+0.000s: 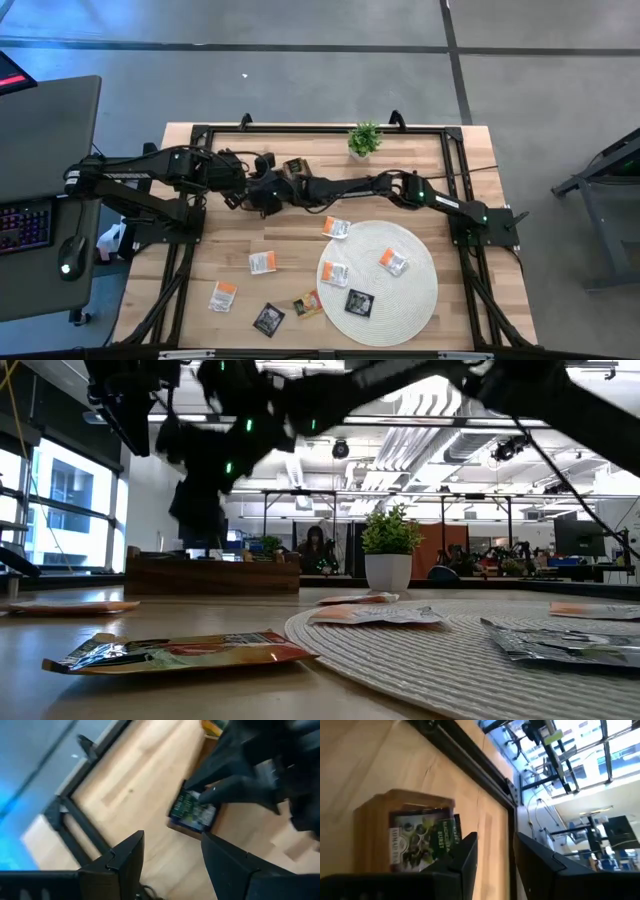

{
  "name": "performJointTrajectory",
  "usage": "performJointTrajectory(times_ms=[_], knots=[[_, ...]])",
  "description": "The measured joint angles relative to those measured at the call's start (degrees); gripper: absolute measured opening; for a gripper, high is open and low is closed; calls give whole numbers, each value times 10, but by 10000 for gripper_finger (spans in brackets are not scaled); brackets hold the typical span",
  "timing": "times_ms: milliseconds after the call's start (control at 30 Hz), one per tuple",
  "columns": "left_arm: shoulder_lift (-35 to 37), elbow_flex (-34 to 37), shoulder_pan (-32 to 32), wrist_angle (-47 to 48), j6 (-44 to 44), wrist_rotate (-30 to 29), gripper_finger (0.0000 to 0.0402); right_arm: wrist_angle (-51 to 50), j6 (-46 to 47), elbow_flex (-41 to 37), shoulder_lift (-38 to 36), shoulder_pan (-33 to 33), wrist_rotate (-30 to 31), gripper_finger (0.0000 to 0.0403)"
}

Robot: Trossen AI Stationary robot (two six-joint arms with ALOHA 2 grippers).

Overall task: Pick & Place Tea
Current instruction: Put the violet tea bag into the left section of the wooden organizer

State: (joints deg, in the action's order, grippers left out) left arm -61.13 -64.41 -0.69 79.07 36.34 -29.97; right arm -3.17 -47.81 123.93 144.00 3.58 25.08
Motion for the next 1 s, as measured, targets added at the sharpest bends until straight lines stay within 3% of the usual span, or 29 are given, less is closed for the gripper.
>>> performJointTrajectory(times_ms=[233,400,533,700,767,900,1000], knots=[[0,65,34,-72,7,98,193,-180,33,1,-99,-15,38,123],[-1,124,114,-212,6,176,193,-317,78,1,-177,-8,39,110],[-8,156,181,-347,4,227,193,-460,158,1,-230,1,-18,89],[-23,201,268,-496,-1,243,193,-598,290,1,-255,15,-174,59],[-39,220,301,-549,5,253,193,-607,310,-14,-255,12,-212,44],[-92,228,368,-635,50,251,193,-532,327,-87,-254,-22,-211,7],[-141,228,413,-669,86,234,193,-465,316,-147,-254,-62,-236,8]])
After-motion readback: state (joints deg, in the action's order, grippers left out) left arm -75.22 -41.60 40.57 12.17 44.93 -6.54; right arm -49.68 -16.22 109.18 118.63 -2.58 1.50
